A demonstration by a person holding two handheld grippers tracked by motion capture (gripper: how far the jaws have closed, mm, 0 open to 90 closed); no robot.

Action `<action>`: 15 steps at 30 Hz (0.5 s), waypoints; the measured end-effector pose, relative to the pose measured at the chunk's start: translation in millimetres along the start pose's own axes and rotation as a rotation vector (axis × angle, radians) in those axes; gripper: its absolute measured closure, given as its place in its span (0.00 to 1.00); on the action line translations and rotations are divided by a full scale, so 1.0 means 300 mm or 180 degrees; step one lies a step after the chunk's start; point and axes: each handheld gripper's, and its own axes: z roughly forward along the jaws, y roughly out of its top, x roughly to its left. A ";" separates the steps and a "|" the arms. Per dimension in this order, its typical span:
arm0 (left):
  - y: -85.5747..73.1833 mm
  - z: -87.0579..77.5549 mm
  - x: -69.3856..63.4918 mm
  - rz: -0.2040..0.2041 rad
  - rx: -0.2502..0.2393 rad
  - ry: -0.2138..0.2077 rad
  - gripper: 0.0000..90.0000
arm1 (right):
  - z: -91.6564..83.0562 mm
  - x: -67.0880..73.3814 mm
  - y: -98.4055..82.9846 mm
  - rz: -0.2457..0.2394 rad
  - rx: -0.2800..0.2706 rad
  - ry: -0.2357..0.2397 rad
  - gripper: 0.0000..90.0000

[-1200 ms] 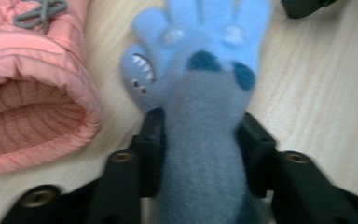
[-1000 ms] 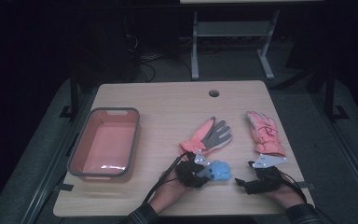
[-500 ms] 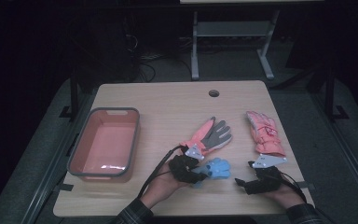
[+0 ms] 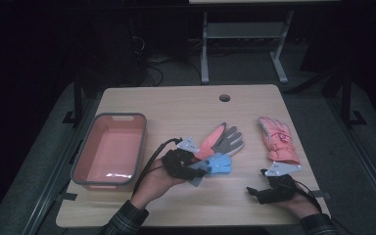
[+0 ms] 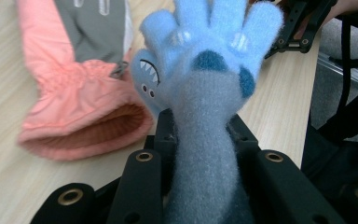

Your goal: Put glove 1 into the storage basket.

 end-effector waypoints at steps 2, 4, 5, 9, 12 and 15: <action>0.000 -0.018 0.013 -0.0011 0.0012 0.0017 0.79 | 0.000 0.000 0.000 0.0001 0.0000 -0.0001 0.14; 0.002 -0.038 0.027 -0.0035 -0.0007 0.0042 0.79 | 0.000 0.000 0.000 0.0006 -0.0003 -0.0001 0.14; 0.002 -0.049 0.032 -0.0075 -0.0025 0.0044 0.79 | 0.000 0.000 0.000 0.0003 0.0000 -0.0001 0.14; 0.003 -0.095 0.058 -0.0110 -0.0076 0.0098 0.79 | 0.000 0.000 0.000 0.0001 0.0002 -0.0001 0.14; -0.003 -0.131 0.087 -0.0174 -0.0129 0.0172 0.79 | 0.000 -0.001 0.000 -0.0004 0.0003 -0.0001 0.14; -0.010 -0.166 0.117 -0.0216 -0.0155 0.0255 0.79 | 0.000 -0.001 0.000 -0.0004 0.0002 -0.0002 0.14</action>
